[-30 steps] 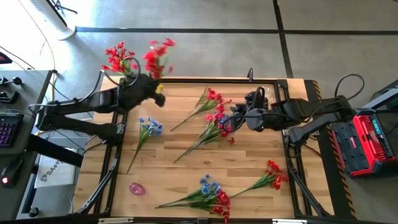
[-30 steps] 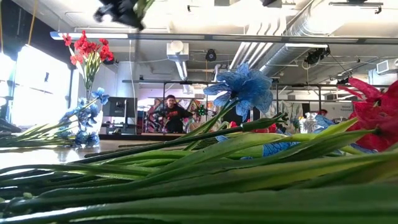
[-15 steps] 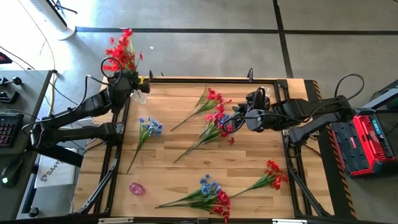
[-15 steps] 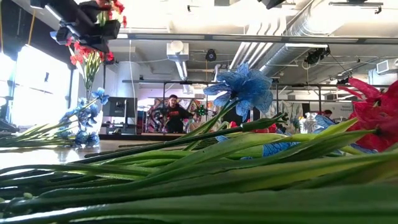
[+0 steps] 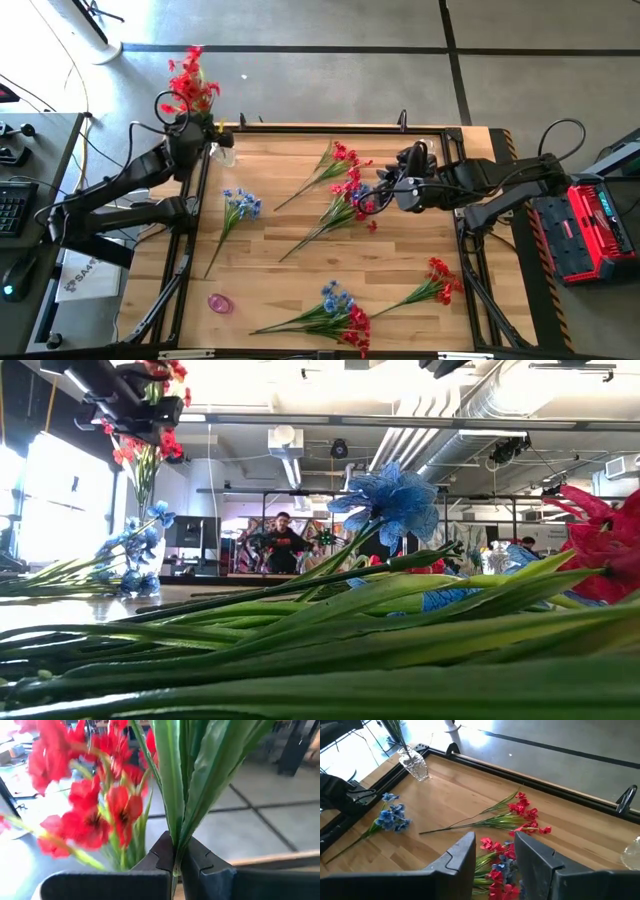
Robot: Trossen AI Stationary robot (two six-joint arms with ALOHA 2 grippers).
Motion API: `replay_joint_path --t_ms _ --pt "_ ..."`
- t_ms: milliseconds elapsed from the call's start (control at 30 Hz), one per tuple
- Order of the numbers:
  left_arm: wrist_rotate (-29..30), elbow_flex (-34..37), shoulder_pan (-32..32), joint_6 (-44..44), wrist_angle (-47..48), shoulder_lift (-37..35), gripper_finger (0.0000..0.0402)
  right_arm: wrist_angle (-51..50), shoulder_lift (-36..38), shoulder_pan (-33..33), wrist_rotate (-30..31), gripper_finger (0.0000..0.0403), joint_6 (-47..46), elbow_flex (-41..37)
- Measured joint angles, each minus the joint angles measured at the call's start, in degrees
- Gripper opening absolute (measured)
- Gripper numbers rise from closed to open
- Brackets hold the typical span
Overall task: Sort flowers into vase by color
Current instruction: Put the middle right red flower into the left transparent vase
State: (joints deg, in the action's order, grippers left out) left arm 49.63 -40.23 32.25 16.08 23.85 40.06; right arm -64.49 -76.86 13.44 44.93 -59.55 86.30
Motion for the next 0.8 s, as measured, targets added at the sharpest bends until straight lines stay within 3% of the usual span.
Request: replay_joint_path --t_ms 200,400,800 --pt "0.5 0.0 0.0 5.0 7.4 -1.0 0.0001 0.0 0.0 -0.3 0.7 0.0124 0.0 0.0" --pt "0.5 0.8 0.9 6.7 8.6 -0.6 0.0005 0.0 0.0 -0.3 1.3 0.0124 0.0 0.0" --pt "-2.2 0.9 3.1 7.4 8.0 -0.5 0.0091 -1.5 0.0 0.9 2.8 0.0124 -4.6 -2.5"
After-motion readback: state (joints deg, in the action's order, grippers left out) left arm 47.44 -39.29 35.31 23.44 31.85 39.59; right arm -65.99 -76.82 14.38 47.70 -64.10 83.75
